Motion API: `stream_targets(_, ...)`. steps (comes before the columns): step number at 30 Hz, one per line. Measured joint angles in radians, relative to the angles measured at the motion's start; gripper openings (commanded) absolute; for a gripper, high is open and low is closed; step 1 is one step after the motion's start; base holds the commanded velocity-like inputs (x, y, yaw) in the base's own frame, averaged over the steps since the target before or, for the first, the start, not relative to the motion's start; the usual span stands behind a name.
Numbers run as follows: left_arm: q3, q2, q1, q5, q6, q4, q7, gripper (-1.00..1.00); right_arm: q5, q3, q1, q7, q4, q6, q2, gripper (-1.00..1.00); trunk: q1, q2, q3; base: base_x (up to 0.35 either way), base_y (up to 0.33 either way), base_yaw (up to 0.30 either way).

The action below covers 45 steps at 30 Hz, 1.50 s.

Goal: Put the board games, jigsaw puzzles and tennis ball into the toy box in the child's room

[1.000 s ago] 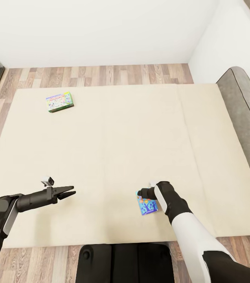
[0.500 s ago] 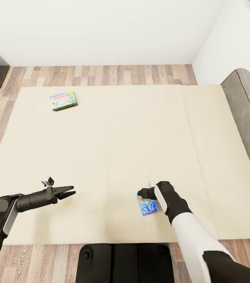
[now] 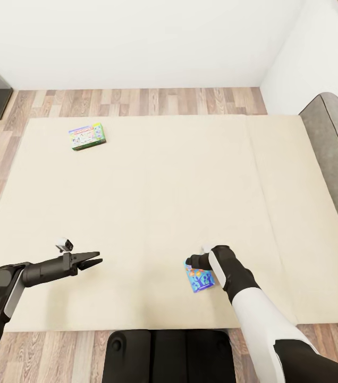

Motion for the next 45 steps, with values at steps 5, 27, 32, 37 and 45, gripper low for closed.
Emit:
stream_targets(5,0.000,0.000,0.000,0.000,0.000,0.000,0.000,1.00,0.000,0.000,0.000,0.000,0.000,0.000,0.000,1.00,0.000,0.000,0.000,0.000,0.004,0.000)
stream_targets(27,0.000,0.000,0.000,0.000,0.000,0.000,-0.001,1.00,0.000,0.000,0.000,0.000,0.000,0.000,0.000,1.00,0.000,0.000,0.000,0.000,0.047,0.000)
stream_targets(32,0.000,0.001,0.000,0.000,0.000,0.000,-0.001,1.00,0.000,0.000,0.000,0.000,0.000,-0.001,0.000,1.00,0.000,0.000,0.000,0.000,0.020,0.000)
stream_targets(37,0.000,0.001,0.000,0.000,0.000,0.000,-0.001,1.00,0.000,0.000,0.000,0.000,0.000,-0.001,0.000,1.00,0.000,0.000,0.000,0.000,0.003,0.000)
stream_targets(45,0.000,0.001,0.000,0.000,0.000,0.000,-0.001,1.00,0.000,0.000,0.000,0.000,0.000,-0.004,0.000,1.00,0.000,0.000,0.000,0.000,0.003,0.000)
